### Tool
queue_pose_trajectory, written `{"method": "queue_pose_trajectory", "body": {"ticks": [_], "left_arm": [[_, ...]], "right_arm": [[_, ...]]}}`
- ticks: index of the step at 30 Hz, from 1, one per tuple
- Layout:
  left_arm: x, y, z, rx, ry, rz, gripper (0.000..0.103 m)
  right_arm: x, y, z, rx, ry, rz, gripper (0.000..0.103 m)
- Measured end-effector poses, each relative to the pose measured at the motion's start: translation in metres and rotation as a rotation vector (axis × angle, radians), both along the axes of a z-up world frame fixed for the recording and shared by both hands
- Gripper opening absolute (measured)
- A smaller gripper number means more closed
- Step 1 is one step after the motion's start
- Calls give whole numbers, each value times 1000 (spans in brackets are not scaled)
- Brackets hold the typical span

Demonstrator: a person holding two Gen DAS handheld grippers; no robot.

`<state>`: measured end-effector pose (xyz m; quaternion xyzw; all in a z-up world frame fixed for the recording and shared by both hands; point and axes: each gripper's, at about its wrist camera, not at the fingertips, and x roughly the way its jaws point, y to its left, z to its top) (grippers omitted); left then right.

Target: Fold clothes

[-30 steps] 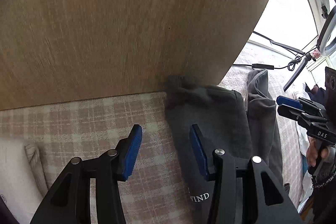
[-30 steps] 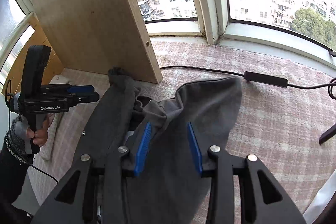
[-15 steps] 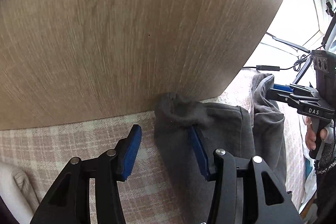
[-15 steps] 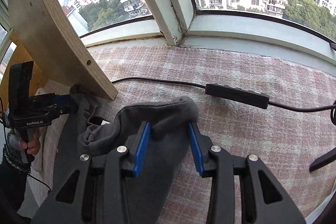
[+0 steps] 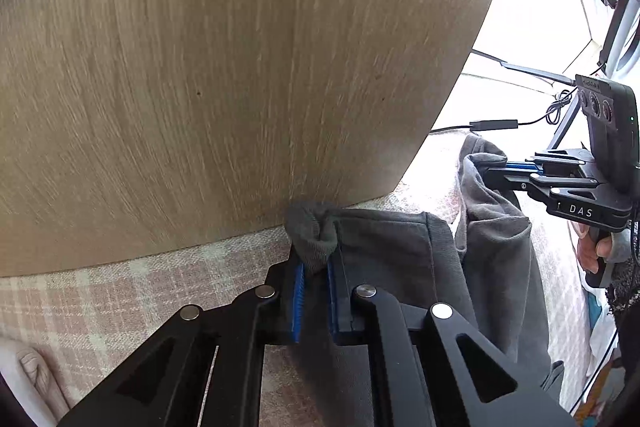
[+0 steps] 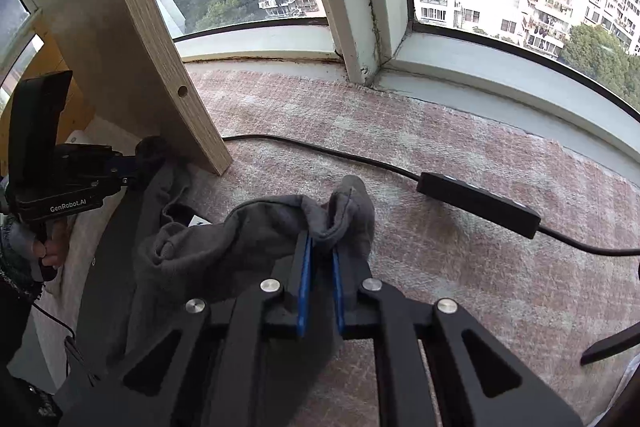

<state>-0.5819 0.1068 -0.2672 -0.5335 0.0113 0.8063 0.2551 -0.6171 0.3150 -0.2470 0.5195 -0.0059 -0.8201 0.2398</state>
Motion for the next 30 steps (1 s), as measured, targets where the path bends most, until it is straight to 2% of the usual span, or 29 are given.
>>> {"method": "queue_pose_trajectory", "body": {"ticks": [2,7,12,18,21,24,30], "left_arm": [[3,-5,13,46,-6,-7,7],[30,-21,71,146,26,-42,7],[76,-27,133,131,113,-127,7],[148,-43,170,154,152,-171,6],[183,-50,173,165,146,-193,6],[223,-62,166,158,127,-218,6],[291,-70,118,130,51,-257,6]], "right_arm": [[3,2,14,-25,13,0,8],[27,7,69,-97,64,-2,8],[82,6,132,-108,131,18,7],[179,10,186,-99,185,28,7],[231,15,189,-119,189,8,7],[279,19,175,-116,181,-23,6],[360,24,128,-77,139,-77,6]]}}
